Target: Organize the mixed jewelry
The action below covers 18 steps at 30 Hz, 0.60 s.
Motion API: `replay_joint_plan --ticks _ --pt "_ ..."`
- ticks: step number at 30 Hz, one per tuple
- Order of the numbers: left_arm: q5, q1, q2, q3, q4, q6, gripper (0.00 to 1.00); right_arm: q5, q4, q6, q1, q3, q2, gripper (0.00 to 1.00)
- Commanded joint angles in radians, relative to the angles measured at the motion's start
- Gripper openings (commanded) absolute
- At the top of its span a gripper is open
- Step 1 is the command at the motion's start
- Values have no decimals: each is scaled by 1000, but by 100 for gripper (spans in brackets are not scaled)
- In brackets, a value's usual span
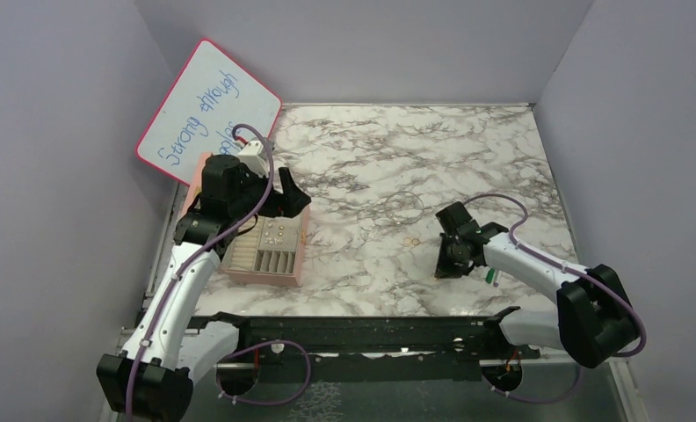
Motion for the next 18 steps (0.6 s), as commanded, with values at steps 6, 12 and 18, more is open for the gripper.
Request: replay_joint_plan --ticks 6,12,18 --pt "118 -5 34 -37 70 -50 83 61 6 12 18 25 19 11" --pt "163 -51 60 -76 136 -156 79 67 34 6 31 26 -4 1" --pt "42 -272 141 -96 248 -283 78 -62 185 -19 58 9 -126 1"
